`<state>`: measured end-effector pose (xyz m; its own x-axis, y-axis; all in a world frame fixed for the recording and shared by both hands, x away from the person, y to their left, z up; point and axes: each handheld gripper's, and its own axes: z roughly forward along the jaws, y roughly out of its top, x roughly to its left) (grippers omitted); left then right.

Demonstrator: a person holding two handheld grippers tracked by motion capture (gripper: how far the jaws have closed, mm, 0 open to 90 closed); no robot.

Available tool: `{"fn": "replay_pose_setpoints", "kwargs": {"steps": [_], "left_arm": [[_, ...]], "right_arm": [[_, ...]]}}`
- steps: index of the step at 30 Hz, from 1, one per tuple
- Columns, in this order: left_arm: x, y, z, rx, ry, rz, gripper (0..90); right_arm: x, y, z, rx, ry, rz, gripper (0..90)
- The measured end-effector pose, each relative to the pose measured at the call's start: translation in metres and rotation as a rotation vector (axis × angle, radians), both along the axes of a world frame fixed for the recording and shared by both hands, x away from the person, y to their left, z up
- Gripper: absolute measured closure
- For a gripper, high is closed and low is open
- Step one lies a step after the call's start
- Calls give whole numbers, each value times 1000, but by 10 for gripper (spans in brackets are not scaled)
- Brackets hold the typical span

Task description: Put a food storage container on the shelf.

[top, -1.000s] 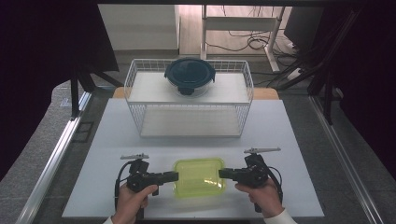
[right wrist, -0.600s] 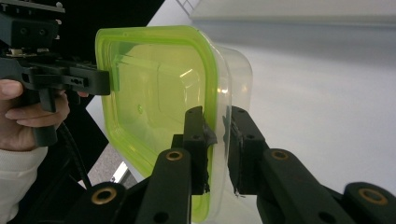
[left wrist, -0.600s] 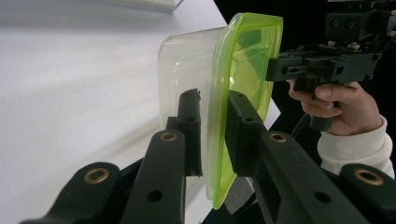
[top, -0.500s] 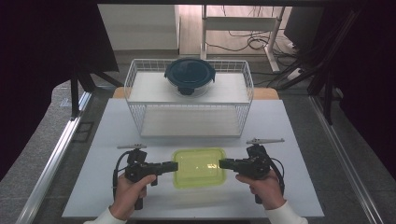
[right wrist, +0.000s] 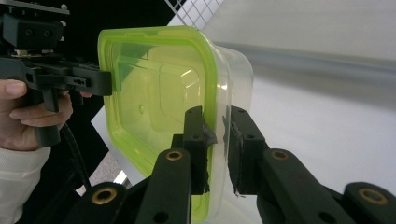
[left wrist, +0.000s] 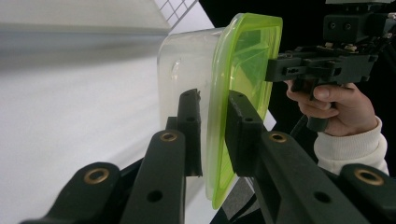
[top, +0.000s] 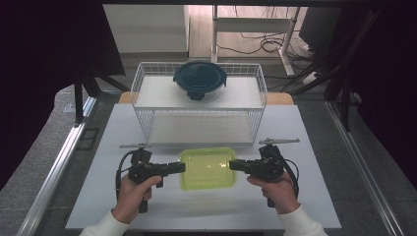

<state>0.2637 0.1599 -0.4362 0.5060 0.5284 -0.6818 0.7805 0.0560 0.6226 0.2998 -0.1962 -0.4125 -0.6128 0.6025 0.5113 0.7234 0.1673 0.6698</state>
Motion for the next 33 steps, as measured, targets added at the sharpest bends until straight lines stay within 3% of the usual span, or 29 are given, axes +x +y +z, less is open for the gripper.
{"fn": "replay_pose_setpoints", "kwargs": {"steps": [10,33], "left_arm": [[9,2,19,3,-29,-5,774],[37,12,41,-17,-55,-14,777]], "right_arm": [[7,1,19,7,-37,1,776],[28,10,46,-2,-96,-3,775]]}}
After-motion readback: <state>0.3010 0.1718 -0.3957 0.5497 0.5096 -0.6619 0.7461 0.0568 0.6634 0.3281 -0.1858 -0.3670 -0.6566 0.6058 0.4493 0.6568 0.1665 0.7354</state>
